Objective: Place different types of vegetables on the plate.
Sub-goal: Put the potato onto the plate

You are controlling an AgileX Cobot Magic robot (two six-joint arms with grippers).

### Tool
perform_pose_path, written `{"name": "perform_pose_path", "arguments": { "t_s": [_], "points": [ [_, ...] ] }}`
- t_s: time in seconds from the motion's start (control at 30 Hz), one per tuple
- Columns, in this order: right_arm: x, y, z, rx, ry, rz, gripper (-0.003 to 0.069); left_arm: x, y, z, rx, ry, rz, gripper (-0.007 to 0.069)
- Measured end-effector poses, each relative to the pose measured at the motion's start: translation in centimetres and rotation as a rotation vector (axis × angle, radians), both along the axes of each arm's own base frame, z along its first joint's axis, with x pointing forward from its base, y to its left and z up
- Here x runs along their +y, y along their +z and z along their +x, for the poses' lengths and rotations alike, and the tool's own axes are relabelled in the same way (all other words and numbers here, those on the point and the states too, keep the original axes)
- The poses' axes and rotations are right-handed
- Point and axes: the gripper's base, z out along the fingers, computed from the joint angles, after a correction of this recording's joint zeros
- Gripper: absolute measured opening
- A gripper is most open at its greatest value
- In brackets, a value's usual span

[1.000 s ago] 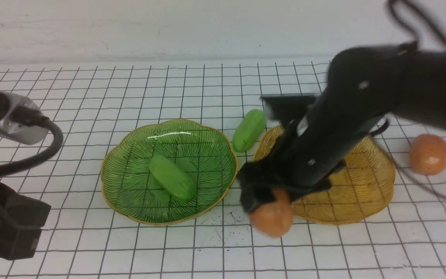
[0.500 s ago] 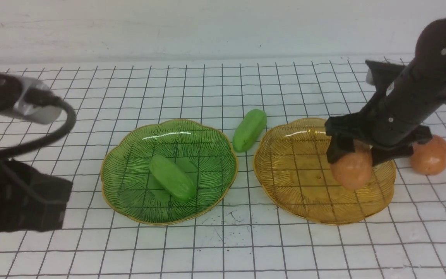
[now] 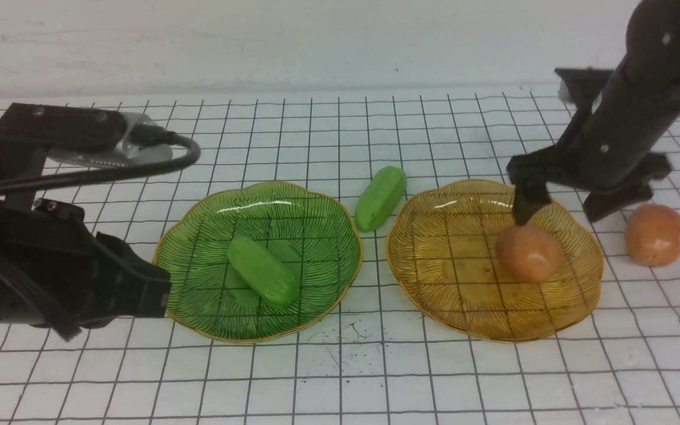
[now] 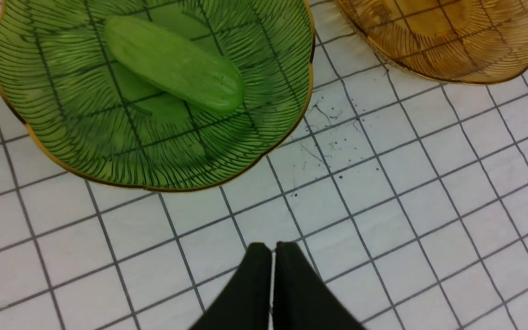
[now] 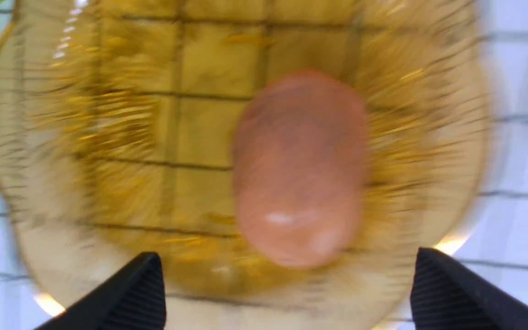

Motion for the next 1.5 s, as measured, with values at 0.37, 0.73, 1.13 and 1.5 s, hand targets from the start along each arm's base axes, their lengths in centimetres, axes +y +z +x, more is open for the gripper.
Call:
{"name": "perform_pose_path", "arguments": {
  "t_s": [0.37, 0.73, 1.13, 1.5],
  "points": [
    [-12.9, 0.5, 2.6, -0.030, -0.413, 0.005, 0.0641, 0.0, -0.1, -0.1, 0.016, -0.004, 0.004, -0.0008],
    [-15.2, -6.6, 5.3, 0.070, -0.495, 0.092, 0.0631, 0.0, -0.4, -0.4, 0.061, -0.020, 0.022, -0.0008],
    [-14.8, -10.7, 6.5, 0.125, -0.440, 0.135, 0.0530, 0.1, -0.5, -0.5, 0.073, -0.024, 0.026, -0.0008],
    [-10.6, -1.0, 5.7, -0.055, -0.171, 0.360, 0.0526, -0.1, 0.0, 0.2, -0.012, 0.001, -0.005, -0.0008]
  ]
}}
